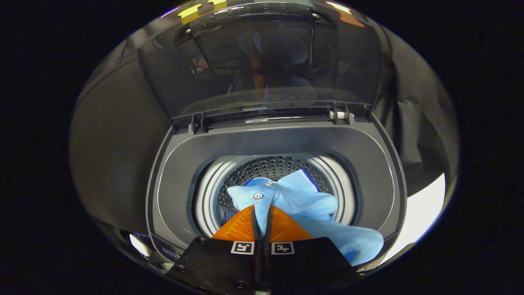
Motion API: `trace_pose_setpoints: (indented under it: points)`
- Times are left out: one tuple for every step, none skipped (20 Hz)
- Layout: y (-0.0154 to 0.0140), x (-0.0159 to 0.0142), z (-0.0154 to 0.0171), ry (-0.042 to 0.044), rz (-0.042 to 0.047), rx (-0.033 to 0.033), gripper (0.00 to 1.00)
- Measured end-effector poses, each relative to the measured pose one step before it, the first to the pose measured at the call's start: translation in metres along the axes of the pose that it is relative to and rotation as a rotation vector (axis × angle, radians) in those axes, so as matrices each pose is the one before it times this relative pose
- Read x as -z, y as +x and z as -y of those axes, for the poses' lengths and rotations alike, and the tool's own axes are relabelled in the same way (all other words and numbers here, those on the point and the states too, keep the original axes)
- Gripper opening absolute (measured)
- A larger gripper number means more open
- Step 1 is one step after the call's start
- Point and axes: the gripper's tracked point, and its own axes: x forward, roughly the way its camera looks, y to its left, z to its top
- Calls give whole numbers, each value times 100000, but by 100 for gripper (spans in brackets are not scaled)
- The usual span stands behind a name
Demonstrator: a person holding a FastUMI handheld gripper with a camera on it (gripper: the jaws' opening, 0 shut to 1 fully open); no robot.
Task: Put the clothes into the washing machine and then close the washing machine lid.
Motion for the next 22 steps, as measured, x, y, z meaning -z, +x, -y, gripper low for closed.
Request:
trace_pose_setpoints:
  points:
    - [3,85,-43,80,-427,-318,1]
    - [36,23,35,-52,84,-121,1]
    - [-12,-78,52,-56,240,123,1]
    - [-24,4,58,50,-69,-6,1]
    - [-89,75,-21,494,-788,-527,2]
    - [209,286,-86,1290,-1741,-1136,1]
    - [-39,192,-415,1227,-2328,-3369,20]
    - [194,-44,-287,2434,-1353,-2445,39]
    - [-572,-168,-369,973,136,-1071,59]
    - [198,-481,677,-911,2073,2587,78]
    - [-1058,-448,353,-1356,1641,1868,97]
    - [124,21,-141,-159,179,-988,97]
    - [-474,-208,-235,600,-23,-1399,97]
    - [-223,-102,246,258,605,282,98]
    - [-467,-480,254,182,1397,736,98]
    - [-525,-500,84,346,1664,-89,98]
    - [-573,-485,-73,379,1129,-894,98]
    - [-552,-470,-92,123,1322,-996,98]
    - [-578,-669,53,-258,2002,-88,98]
    - [-764,-755,88,-625,2357,39,98]
    - [-898,-969,57,-621,2659,341,98]
    - [-987,-1339,-27,-1310,3894,326,98]
